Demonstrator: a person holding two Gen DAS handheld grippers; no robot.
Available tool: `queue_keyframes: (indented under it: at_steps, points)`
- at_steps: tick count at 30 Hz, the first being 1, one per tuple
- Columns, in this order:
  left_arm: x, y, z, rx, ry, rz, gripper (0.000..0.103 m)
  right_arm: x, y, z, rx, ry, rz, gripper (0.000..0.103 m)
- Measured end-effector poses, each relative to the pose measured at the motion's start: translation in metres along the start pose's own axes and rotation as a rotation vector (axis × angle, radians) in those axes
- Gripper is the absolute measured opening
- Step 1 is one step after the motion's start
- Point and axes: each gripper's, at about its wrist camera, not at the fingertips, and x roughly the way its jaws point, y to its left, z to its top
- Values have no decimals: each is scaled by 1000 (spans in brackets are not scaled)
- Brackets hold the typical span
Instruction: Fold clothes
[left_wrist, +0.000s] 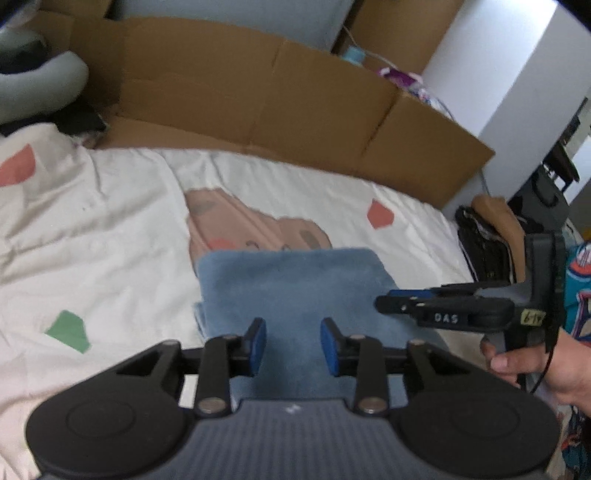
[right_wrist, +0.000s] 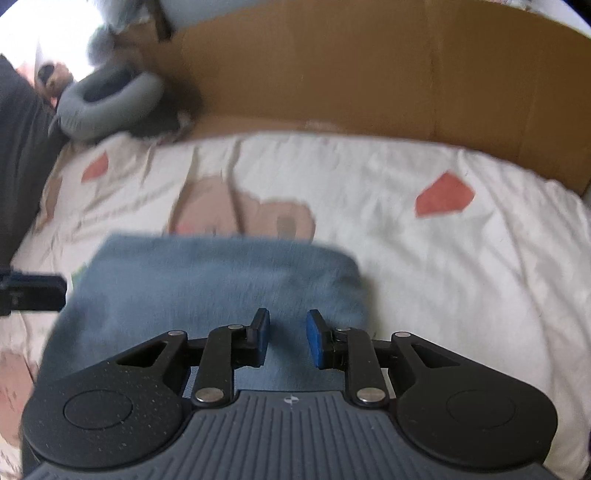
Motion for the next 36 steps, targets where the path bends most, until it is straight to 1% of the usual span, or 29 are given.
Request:
queue_keyframes:
  at_steps: [2,4,9,14,18,22,27,30,31,32,33,36]
  points:
    - [7,1,-8,15,22,6,34,0,-1,-4,-6,10,10,28]
    - [12,6,-16,26,23,4,33,0,-1,-8,-13,20,19,28]
    - [9,14,-22,-4,20,-19,31,0,-2,-18,-29,45,43,28]
    - [-5,9,-31,15,32,-20,31,-16,-5,-29,-6,68,60,28]
    - [-21,3,-45,26,47,-33,31,-38,-4,-44,-16,93,63,28]
    - [-36,-6,-57,47,56,-54,32,-61,-8,-55,15,93,48,28]
    - [-43,-11,-68,53,79,-87,32,-74,-9,-66,30,114,43,29]
    - [-34,-9,-76,65,119,-62,31,-78,-9,-74,35,132,41,28]
    - [-30,-9,-78,70,134,-48,25,-78,-9,-78,35,142,40,28]
    - [-25,-8,-79,76,151,-29,22,-77,-9,-82,40,151,40,28]
    - [-21,-7,-80,80,163,-16,23,-76,-9,-87,46,160,40,28]
    - [-22,-1,-81,57,168,-21,21,-76,-6,-97,47,161,31,28]
